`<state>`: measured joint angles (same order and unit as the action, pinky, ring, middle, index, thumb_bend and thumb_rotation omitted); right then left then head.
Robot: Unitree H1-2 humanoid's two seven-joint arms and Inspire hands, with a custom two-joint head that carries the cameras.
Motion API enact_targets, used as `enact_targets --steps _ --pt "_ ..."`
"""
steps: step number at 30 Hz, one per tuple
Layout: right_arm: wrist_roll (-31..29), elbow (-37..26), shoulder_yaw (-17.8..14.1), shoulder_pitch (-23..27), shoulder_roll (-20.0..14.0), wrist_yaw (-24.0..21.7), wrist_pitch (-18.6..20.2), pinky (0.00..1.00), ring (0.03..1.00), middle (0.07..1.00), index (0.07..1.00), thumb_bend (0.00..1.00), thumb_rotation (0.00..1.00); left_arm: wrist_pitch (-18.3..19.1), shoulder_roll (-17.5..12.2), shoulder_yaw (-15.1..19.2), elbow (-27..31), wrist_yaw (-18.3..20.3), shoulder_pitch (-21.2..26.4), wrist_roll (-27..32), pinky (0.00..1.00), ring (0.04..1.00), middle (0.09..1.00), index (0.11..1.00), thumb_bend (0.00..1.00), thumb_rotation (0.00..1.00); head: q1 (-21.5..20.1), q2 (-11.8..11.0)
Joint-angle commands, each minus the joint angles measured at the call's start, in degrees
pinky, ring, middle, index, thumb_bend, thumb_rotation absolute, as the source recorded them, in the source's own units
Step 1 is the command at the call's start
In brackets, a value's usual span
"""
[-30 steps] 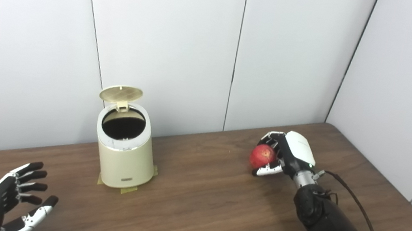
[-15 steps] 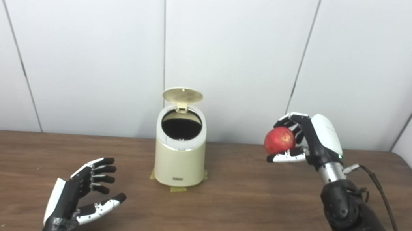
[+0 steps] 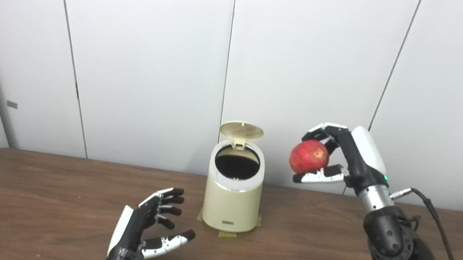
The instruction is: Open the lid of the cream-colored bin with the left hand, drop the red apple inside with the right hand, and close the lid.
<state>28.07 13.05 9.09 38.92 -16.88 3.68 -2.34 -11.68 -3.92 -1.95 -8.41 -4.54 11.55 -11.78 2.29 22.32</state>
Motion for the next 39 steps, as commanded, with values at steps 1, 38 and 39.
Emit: enact_targets --steps 1,38,39 --pt "0.12 -1.91 -0.69 3.60 0.41 0.07 1.15 0.28 0.375 0.464 0.545 0.51 0.00 -2.21 0.26 -0.24 -0.41 -0.84 0.08 -0.59 0.53 0.670 0.750 0.779 0.69 0.02 0.09 0.07" --pt "1.30 0.13 1.09 2.74 11.78 1.95 5.67 0.28 0.366 0.463 0.546 0.51 0.00 -0.88 0.72 -0.37 1.86 -0.97 -0.10 -0.98 0.54 0.674 0.756 0.779 0.68 0.04 0.48 2.79" --pt "1.37 0.35 1.16 2.81 11.89 2.02 5.67 0.28 0.366 0.463 0.546 0.51 0.00 -1.00 0.69 -0.35 1.81 -0.96 -0.10 -0.95 0.54 0.674 0.754 0.779 0.68 0.04 0.51 2.85"
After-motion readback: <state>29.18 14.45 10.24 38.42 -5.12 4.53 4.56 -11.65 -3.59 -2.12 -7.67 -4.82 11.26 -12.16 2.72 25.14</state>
